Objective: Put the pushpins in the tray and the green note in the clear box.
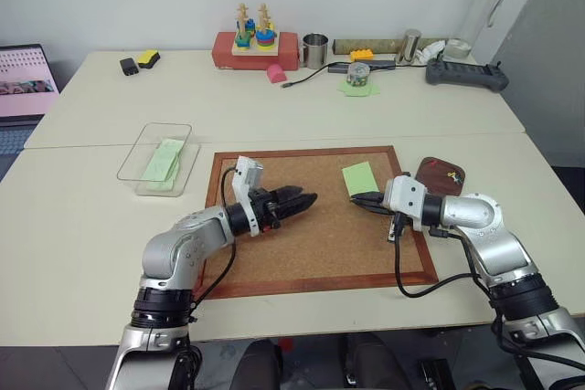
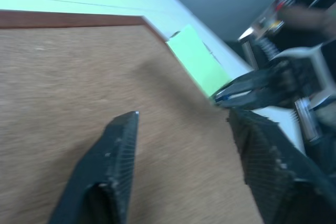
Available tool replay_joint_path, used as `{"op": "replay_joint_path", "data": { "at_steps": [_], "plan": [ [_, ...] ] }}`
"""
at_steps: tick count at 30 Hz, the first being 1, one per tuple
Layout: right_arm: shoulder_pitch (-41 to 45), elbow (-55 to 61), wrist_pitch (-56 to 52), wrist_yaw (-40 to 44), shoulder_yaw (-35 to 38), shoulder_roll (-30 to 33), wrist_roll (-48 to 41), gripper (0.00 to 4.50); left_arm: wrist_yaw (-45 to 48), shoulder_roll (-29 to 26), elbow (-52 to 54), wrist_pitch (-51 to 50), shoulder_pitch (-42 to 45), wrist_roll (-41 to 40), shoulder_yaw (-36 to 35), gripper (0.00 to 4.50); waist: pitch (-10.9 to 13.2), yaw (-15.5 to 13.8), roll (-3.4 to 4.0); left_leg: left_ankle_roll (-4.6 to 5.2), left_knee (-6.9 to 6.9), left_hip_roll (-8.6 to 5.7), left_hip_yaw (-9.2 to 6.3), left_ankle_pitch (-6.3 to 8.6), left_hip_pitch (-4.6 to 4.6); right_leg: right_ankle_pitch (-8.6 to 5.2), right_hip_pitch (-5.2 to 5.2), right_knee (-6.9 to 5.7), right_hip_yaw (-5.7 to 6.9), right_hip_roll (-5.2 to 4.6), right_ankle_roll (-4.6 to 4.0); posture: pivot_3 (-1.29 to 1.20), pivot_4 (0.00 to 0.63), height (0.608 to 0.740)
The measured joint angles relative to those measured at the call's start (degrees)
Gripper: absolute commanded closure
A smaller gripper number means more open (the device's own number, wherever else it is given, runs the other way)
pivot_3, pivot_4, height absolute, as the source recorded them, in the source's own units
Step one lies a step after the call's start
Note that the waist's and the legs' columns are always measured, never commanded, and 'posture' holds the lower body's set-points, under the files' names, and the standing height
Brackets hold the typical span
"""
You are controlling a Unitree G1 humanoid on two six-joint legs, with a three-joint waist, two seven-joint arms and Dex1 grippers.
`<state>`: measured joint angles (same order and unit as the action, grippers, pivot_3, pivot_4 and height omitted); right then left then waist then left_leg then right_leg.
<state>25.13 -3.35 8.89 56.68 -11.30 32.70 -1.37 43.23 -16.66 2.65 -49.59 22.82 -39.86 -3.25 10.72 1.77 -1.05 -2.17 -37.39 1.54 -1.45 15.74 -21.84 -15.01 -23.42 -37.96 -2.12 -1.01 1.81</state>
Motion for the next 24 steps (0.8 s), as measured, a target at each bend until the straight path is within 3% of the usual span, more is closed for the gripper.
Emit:
{"op": "replay_joint_path", "data": {
  "at_steps": [4, 13, 24],
  "plan": [
    [0.5, 1.8, 3.3, 0.0, -0.8, 0.1, 0.7, 4.50, -2.2, 3.0, 0.0, -3.1, 1.0, -2.6, -0.5, 0.01, 0.0, 0.0, 0.00, 0.00, -0.12, 0.00, 0.01, 0.00, -0.01, 0.00, 0.04, -0.05, 0.02, 0.01, 0.00, 0.00, 0.150, 0.740],
    [0.8, 5.3, 5.0, 0.6, -2.3, 0.6, 0.8, 4.50, -5.4, 7.9, -2.0, -3.4, 3.5, -4.0, -1.9, 0.01, 0.0, 0.0, -0.02, -0.01, -0.49, -0.02, 0.01, 0.00, -0.04, 0.07, 0.13, -0.07, -0.02, 0.01, 0.11, 0.00, 0.150, 0.740],
    [0.8, 6.0, 6.5, 0.7, -3.5, 0.7, 2.3, 4.50, -5.7, 9.3, -3.4, -2.7, 4.1, -4.6, -2.2, 1.91, 0.0, -0.1, -0.02, -0.01, -0.52, -0.03, 0.02, 0.00, -0.03, 0.09, 0.14, -0.06, -0.05, 0.01, 0.13, 0.00, 0.150, 0.740]
  ]
}}
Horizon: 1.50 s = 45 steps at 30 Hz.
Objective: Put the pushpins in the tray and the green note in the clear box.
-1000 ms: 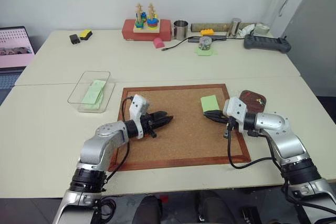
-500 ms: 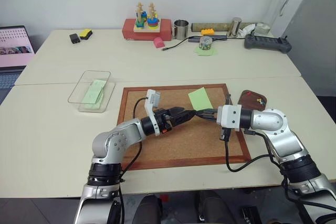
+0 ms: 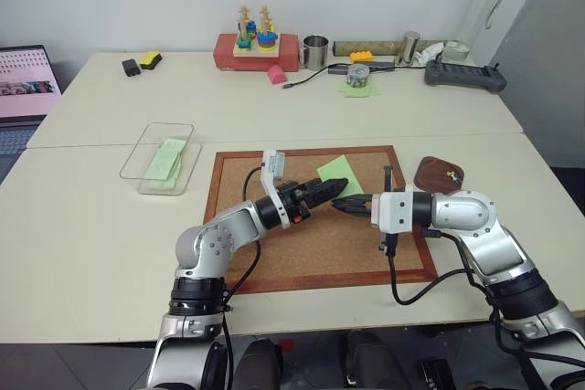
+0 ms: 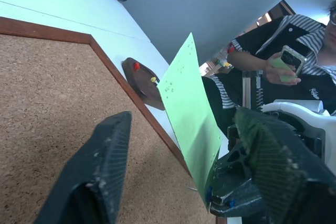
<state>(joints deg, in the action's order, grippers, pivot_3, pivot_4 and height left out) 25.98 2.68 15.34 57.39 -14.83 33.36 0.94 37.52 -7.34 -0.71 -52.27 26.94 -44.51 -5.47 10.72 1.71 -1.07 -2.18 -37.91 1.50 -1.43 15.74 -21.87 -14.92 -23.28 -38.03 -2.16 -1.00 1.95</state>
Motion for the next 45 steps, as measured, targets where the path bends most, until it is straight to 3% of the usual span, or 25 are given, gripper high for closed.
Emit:
{"op": "replay_joint_path", "data": {
  "at_steps": [15, 29, 40, 45],
  "plan": [
    [-0.1, 0.7, 3.2, 0.0, -0.3, -0.4, 0.0, 4.50, 4.1, -1.6, -1.1, 1.6, 0.5, 0.6, 2.1, 4.43, 0.0, 0.0, 0.00, 0.00, -0.01, 0.00, 0.00, 0.00, 0.01, 0.00, 0.00, -0.01, 0.00, 0.00, 0.00, 0.00, 0.150, 0.740],
    [-1.3, 6.1, 3.5, -0.6, 0.2, -0.2, -0.8, 4.50, 3.8, -1.9, -6.0, 8.6, 1.3, 7.5, 4.9, 4.43, 0.0, -0.1, 0.00, 0.01, -0.03, -0.01, 0.00, 0.00, 0.00, 0.01, 0.00, -0.04, -0.01, 0.00, 0.00, 0.00, 0.150, 0.740],
    [-4.2, 8.5, 2.6, -3.5, 2.6, 1.6, -1.8, 4.50, 2.3, -1.0, -6.8, 8.8, 2.2, 7.3, 3.3, 4.43, 0.0, -0.1, -0.01, 0.01, -0.04, -0.01, 0.01, 0.00, 0.01, 0.02, 0.01, -0.06, 0.00, 0.00, 0.02, 0.00, 0.150, 0.740],
    [-7.0, 5.3, -8.5, -10.7, 10.3, 2.3, -2.3, 4.50, 1.3, -1.8, -2.6, 6.3, 2.1, 4.0, 0.3, 4.43, 0.0, -0.2, -0.02, 0.01, -0.07, -0.03, 0.02, 0.00, -0.01, 0.04, 0.01, -0.05, -0.07, -0.04, 0.05, 0.00, 0.150, 0.740]
  ]
}}
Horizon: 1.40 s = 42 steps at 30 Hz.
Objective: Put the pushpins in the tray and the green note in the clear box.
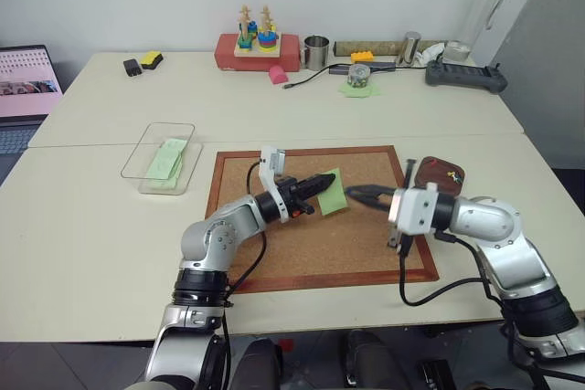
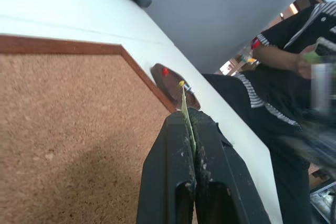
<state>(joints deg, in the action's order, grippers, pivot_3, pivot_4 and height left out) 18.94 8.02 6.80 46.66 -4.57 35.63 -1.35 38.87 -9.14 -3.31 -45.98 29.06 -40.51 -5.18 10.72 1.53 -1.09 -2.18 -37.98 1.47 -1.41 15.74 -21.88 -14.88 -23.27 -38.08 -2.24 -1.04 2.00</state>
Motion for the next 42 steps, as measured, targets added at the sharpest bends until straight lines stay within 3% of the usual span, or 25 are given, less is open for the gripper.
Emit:
{"op": "replay_joint_path", "data": {
  "at_steps": [2, 7, 13, 17, 29, 32, 38, 42],
  "plan": [
    [-0.8, -4.1, -7.3, -6.1, 5.1, -0.2, 0.4, 4.50, -0.4, -1.5, 3.7, -0.6, -0.4, -1.5, -1.8, 4.43, 0.0, 0.0, 0.00, 0.00, 0.01, 0.00, 0.01, 0.00, 0.02, 0.00, 0.00, -0.01, -0.02, 0.00, 0.00, 0.00, 0.150, 0.740],
    [-0.7, -8.2, -18.6, -15.0, 9.9, -1.3, 1.5, 4.50, -2.1, -2.3, 5.9, -1.5, -1.2, -3.1, -3.5, 4.43, 0.0, 0.1, 0.01, 0.00, 0.02, 0.01, 0.08, 0.00, 0.01, 0.00, 0.00, -0.02, -0.01, 0.03, -0.01, 0.00, 0.150, 0.740],
    [0.9, -13.9, -28.0, -19.4, 11.8, -3.3, 0.9, 4.50, -2.7, -3.6, 6.0, -1.2, -1.2, -3.4, -4.3, 4.43, 0.0, 0.2, 0.01, 0.01, 0.02, -0.02, 0.15, 0.00, 0.01, 0.00, 0.00, 0.00, -0.03, 0.03, 0.00, 0.00, 0.150, 0.740],
    [3.0, -16.6, -29.9, -20.3, 12.3, -4.4, -0.3, 3.80, -3.2, -3.7, 6.0, -1.1, -0.8, -3.4, -4.2, 4.50, 0.0, 0.2, 0.01, 0.01, 0.02, -0.02, 0.16, 0.00, 0.00, 0.00, 0.00, 0.00, -0.01, 0.03, 0.00, 0.00, 0.150, 0.740],
    [4.1, -16.9, -31.1, -20.4, 12.3, -4.4, -2.2, 1.13, -4.6, -4.1, 6.1, 0.1, -0.8, -4.5, -5.5, 4.50, 0.0, 0.2, 0.01, 0.01, 0.02, -0.01, 0.16, 0.00, -0.02, 0.00, 0.00, 0.00, 0.00, 0.03, 0.01, 0.00, 0.150, 0.740],
    [4.1, -14.8, -30.5, -17.7, 11.8, -3.1, -2.6, 0.47, -5.6, -4.3, 6.4, 0.4, -0.8, -4.5, -5.9, 4.50, 0.0, 0.2, 0.01, 0.01, 0.03, -0.01, 0.15, 0.00, -0.02, 0.01, -0.03, 0.00, -0.04, 0.03, 0.01, 0.00, 0.150, 0.740],
    [5.0, -0.1, -26.3, -3.3, 7.9, 1.2, -9.4, 0.47, -8.5, -9.2, 11.2, 3.1, -0.7, -2.5, -7.8, 4.50, 0.0, 0.5, 0.01, 0.01, 0.06, 0.09, 0.08, 0.01, 0.02, 0.00, -0.02, -0.01, 0.03, 0.14, 0.02, 0.00, 0.150, 0.740],
    [9.1, 7.7, -31.4, 5.1, 5.4, 1.5, -18.8, 0.47, -11.8, -14.3, 11.7, 7.6, -0.8, 3.7, -9.4, 4.50, 0.0, 0.2, 0.00, 0.01, 0.01, 0.07, 0.00, 0.00, 0.00, 0.02, -0.01, 0.00, 0.04, 0.10, 0.03, 0.00, 0.150, 0.740]
  ]
}}
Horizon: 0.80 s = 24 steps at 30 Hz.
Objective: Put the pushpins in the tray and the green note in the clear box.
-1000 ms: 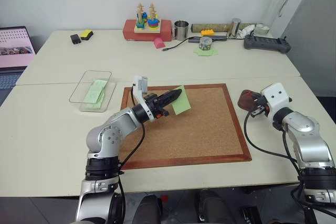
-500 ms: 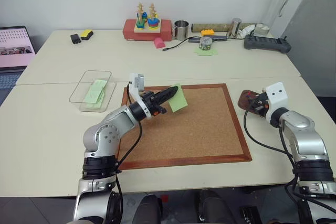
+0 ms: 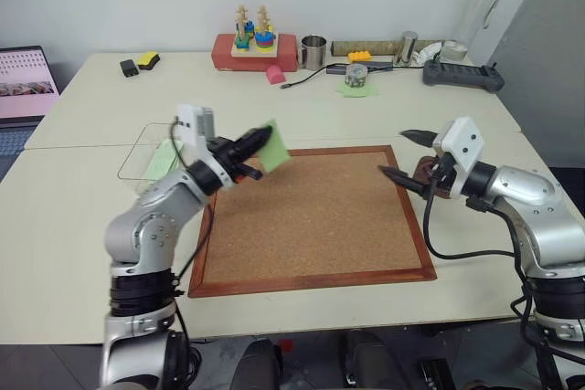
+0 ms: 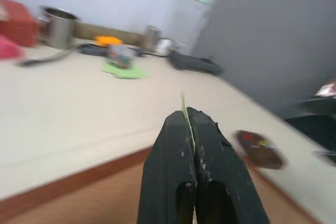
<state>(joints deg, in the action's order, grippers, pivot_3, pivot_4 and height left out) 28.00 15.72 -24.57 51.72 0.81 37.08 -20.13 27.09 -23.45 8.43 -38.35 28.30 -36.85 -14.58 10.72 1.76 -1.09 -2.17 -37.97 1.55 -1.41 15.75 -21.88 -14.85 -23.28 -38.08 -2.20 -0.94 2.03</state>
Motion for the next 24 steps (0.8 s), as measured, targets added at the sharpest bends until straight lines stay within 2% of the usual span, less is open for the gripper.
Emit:
{"op": "replay_joint_path", "data": {
  "at_steps": [3, 9, 21, 24],
  "plan": [
    [3.7, 3.2, -4.8, 2.6, -1.0, 0.0, -5.4, 0.47, -4.9, -2.2, -1.9, 4.2, 0.8, 5.4, -1.7, 4.50, 0.0, -0.1, -0.05, 0.01, -0.01, -0.04, -0.04, 0.00, 0.00, 0.03, 0.00, 0.04, -0.02, -0.07, 0.04, 0.00, 0.150, 0.740],
    [4.7, 3.5, -7.8, 3.2, -2.2, -0.1, -7.9, 0.47, -11.8, -7.8, -7.3, 10.7, 1.3, 16.7, -2.6, 4.50, 0.0, -0.3, -0.10, 0.02, 0.02, -0.04, -0.02, 0.01, -0.05, 0.03, -0.01, 0.09, 0.01, -0.10, 0.04, 0.00, 0.150, 0.740],
    [5.1, 3.7, -12.3, 4.6, -2.7, 0.5, -11.0, 0.47, -16.8, -9.1, -21.7, 19.2, 3.1, 28.6, -0.7, 4.50, 0.0, -0.3, -0.10, 0.02, 0.03, -0.04, -0.02, 0.01, -0.08, 0.03, -0.04, 0.06, 0.07, -0.13, 0.03, 0.00, 0.150, 0.740],
    [5.1, 3.8, -12.5, 4.6, -2.7, 0.6, -11.5, 0.42, -17.2, -9.1, -22.9, 19.3, 3.3, 29.4, -0.7, 4.02, 0.0, -0.3, -0.11, 0.02, 0.03, -0.04, -0.02, 0.01, -0.08, 0.03, -0.04, 0.06, 0.07, -0.13, 0.03, 0.00, 0.150, 0.740]
  ]
}}
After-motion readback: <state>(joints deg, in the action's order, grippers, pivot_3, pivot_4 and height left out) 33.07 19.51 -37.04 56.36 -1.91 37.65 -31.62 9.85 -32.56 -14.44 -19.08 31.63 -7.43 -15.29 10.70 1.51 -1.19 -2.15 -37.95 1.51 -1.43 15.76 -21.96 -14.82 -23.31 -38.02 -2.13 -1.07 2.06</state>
